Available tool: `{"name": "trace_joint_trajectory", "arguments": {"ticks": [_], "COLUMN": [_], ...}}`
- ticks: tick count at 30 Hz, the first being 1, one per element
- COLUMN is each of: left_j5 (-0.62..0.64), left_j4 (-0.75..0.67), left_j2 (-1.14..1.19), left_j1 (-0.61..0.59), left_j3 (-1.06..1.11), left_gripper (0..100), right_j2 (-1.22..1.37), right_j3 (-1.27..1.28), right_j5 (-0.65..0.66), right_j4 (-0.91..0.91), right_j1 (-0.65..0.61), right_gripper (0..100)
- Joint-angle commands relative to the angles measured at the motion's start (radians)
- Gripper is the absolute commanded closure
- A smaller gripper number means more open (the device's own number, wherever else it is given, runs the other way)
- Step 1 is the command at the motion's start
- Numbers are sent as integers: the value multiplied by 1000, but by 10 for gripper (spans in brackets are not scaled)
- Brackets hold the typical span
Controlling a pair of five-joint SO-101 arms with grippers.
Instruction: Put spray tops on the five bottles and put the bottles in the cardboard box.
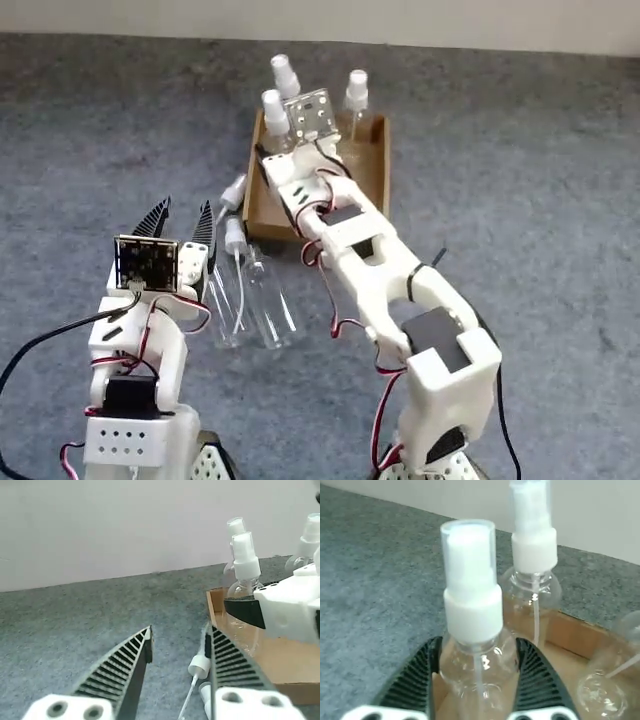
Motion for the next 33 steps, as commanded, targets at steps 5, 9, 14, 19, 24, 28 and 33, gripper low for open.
{"name": "trace_joint_trajectory", "arguments": {"ticks": [5,9,14,19,24,28,33], "left_j5": [0,-2,-2,-2,-2,-2,-2], "left_j4": [-23,-23,-23,-23,-23,-23,-21], "left_j2": [-2,-2,-2,-2,-2,-2,-2], "left_j1": [-2,-2,-2,-2,-2,-2,-2], "left_j3": [-2,-2,-2,-2,-2,-2,-2], "left_gripper": [864,864,864,864,864,864,864], "right_j2": [-15,-15,-15,-15,-19,-19,-21], "right_j3": [-56,-56,-56,-61,-61,-59,-62], "right_j5": [-5,-2,-5,-5,-3,0,0], "right_j4": [-18,-18,-18,-13,-13,-12,-10], "right_j1": [-13,-13,-15,-15,-24,-50,-47], "right_gripper": [989,961,827,771,732,690,686]}}
